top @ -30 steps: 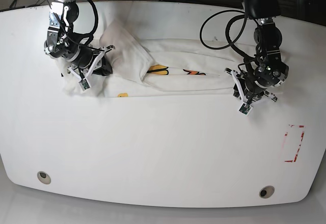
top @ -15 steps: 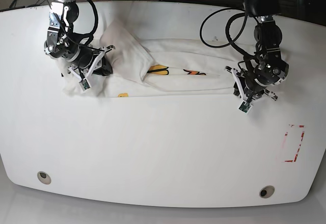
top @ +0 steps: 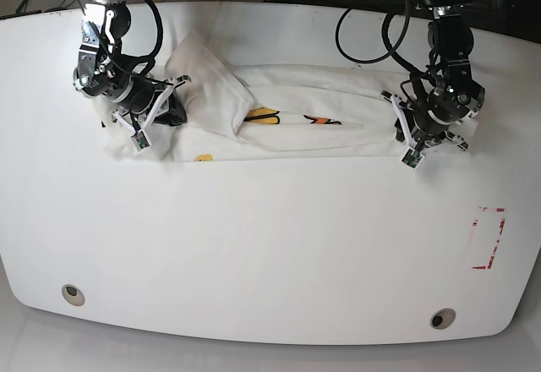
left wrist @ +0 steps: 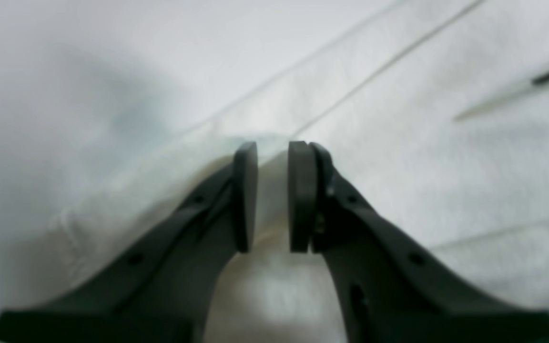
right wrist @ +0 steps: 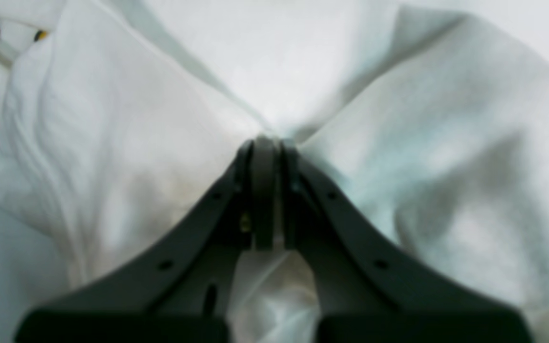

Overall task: Layout the t-shirt on the table in an organized manner, then fold the t-shirt properly
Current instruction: 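Move the left gripper back to the shirt's end and press it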

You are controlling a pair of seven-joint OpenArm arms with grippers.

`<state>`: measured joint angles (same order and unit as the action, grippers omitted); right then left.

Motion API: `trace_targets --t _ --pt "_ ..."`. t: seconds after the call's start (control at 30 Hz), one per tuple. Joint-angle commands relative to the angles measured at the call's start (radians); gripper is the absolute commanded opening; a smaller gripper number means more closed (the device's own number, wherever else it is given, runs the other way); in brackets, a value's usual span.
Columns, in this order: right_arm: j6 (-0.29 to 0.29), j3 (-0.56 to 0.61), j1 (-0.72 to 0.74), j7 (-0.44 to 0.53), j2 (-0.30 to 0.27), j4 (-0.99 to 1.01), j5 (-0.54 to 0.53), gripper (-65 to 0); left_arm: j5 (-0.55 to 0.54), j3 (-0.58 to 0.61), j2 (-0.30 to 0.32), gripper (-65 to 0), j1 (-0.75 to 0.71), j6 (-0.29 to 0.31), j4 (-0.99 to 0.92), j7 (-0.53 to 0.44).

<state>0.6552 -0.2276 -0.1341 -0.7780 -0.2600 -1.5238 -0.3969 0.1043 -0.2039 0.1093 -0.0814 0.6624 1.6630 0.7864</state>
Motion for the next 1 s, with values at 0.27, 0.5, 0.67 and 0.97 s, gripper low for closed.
trace_targets --t 0.27,0.5,0.67,0.97 --pt "-0.010 0.001 0.000 -0.050 0.005 0.002 0.043 -62.0 -0.013 -0.007 0.040 -55.9 -0.088 0.036 0.091 -0.014" --pt "-0.010 0.001 0.000 -0.050 0.018 0.002 0.046 -62.0 -0.013 -0.067 0.048 -55.9 -0.102 0.036 0.156 -0.014" --pt "-0.012 0.001 0.000 -0.050 0.020 0.004 0.046 -62.0 -0.013 -0.099 0.048 -55.9 -0.060 0.036 0.164 -0.014" --pt "-0.012 0.001 0.001 -0.050 0.020 0.004 0.046 -62.0 -0.005 -0.118 0.054 -55.5 0.033 0.036 0.108 -0.014"
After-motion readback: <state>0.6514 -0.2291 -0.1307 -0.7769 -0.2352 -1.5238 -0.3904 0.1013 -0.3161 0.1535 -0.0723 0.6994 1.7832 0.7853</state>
